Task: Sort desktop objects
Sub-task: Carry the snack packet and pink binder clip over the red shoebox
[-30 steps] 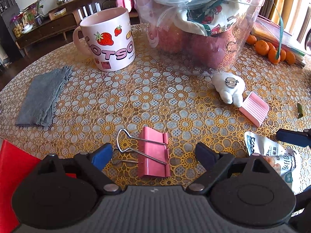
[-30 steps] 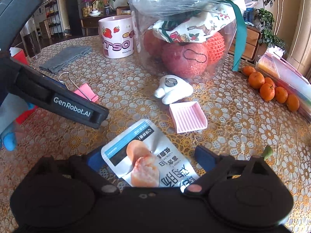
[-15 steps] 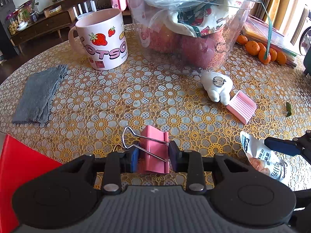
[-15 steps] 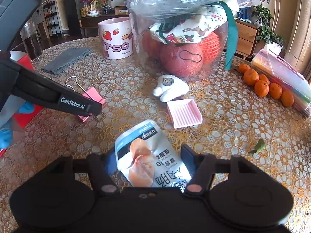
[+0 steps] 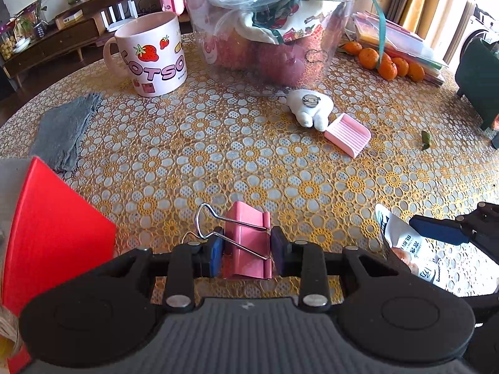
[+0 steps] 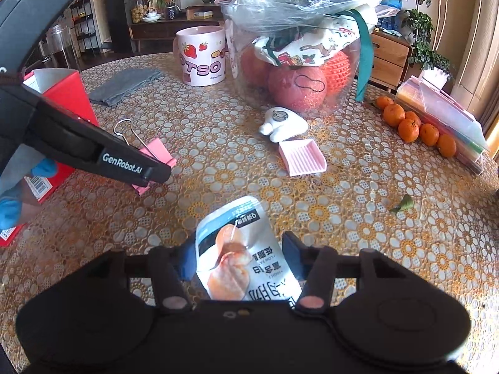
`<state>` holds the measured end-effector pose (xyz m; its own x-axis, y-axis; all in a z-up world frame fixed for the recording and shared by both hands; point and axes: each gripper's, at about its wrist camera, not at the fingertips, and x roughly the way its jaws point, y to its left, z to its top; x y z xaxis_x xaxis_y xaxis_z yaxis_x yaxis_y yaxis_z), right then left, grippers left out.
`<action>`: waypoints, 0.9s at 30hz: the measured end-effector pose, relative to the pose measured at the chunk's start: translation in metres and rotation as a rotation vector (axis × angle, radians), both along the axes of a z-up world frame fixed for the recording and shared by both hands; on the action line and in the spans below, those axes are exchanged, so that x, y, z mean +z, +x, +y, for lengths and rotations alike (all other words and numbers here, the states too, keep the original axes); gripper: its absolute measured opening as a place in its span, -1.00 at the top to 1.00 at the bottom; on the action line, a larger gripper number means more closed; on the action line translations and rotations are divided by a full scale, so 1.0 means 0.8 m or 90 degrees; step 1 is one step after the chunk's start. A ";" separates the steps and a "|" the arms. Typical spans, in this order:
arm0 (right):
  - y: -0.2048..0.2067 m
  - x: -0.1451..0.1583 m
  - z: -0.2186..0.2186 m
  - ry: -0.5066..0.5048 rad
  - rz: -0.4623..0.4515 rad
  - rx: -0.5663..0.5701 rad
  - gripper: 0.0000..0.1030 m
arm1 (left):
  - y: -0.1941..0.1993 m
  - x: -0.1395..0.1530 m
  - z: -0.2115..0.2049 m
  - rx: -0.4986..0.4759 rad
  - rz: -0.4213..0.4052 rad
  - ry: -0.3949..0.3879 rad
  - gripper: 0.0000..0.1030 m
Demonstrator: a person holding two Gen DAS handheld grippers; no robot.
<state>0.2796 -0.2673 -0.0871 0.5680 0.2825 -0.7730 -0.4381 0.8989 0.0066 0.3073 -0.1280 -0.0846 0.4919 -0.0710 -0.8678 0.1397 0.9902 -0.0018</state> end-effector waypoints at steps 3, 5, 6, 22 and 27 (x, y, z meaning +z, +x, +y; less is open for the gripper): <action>-0.013 0.005 -0.002 -0.003 0.002 -0.001 -0.04 | -0.017 0.004 0.001 -0.008 0.005 -0.007 0.41; -0.020 0.010 -0.004 -0.004 0.003 -0.007 -0.04 | -0.029 0.009 0.002 -0.013 0.005 -0.011 0.41; -0.024 0.013 -0.005 -0.001 0.005 -0.010 -0.04 | -0.034 0.011 0.003 -0.017 0.006 -0.013 0.41; -0.084 0.086 0.003 0.019 -0.008 -0.008 -0.04 | -0.109 0.081 0.025 -0.060 -0.013 -0.036 0.41; -0.100 0.110 0.019 0.014 -0.013 -0.005 -0.04 | -0.126 0.107 0.041 -0.067 -0.025 -0.037 0.41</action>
